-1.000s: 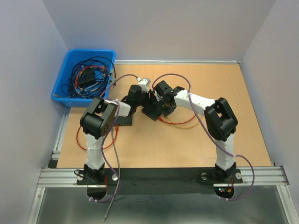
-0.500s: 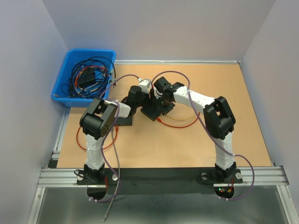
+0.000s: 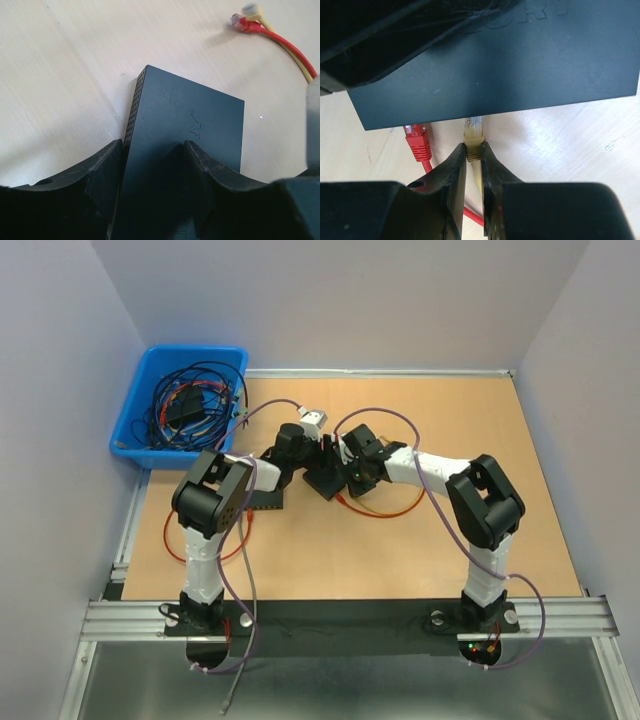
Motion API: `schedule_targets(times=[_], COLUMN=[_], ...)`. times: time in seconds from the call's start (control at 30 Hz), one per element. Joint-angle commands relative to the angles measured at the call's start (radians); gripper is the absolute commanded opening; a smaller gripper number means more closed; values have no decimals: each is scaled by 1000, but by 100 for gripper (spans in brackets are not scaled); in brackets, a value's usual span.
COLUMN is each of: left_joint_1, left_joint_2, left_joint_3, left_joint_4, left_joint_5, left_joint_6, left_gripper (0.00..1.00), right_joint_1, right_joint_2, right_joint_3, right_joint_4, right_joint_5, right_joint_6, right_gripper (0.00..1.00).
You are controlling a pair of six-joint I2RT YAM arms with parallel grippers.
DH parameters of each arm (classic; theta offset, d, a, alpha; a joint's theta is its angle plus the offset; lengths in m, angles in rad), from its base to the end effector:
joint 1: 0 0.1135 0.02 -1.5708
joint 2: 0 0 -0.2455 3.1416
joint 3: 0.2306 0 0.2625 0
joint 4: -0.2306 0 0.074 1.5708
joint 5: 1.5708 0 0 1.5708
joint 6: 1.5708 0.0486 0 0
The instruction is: Insert the plug into the switch port
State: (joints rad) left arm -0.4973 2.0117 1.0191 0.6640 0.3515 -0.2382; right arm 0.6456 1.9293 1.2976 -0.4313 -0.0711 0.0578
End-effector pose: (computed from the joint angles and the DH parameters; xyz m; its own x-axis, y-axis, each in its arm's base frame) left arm 0.3681 -0.2188 0.1157 -0.4489 -0.0084 -0.8936 0.6466 0.6871 -0.3313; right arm 0.3233 0.2479 0.1339 -0.7331 -0.4800 -0.4819 -0.5864 0.8050 0.0901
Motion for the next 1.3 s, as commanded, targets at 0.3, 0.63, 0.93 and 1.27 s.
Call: schedule_targets(times=[0.3,0.63,0.93,1.27], left_joint_1=[-66,-64,-64,-66], left_joint_2=[65,75,79,85], left_joint_3=[15,27,30,36], left_joint_4=[-159,-175,-178,-184], left_joint_5=[172,159,156,155], left_joint_6=[-26,-24,-26,-29], left_gripper=[59,58,58,57], right_joint_1=[11,11,37,49], right_joint_2=[-19,-61,-38,-12], right_joint_3=[20,42,71,107], right_joint_4=[276,270,267,241], right_joint_5=[141,323,287,277], right_joint_6=[-47,-85,-67,-61], right_gripper=[0,0,0,1])
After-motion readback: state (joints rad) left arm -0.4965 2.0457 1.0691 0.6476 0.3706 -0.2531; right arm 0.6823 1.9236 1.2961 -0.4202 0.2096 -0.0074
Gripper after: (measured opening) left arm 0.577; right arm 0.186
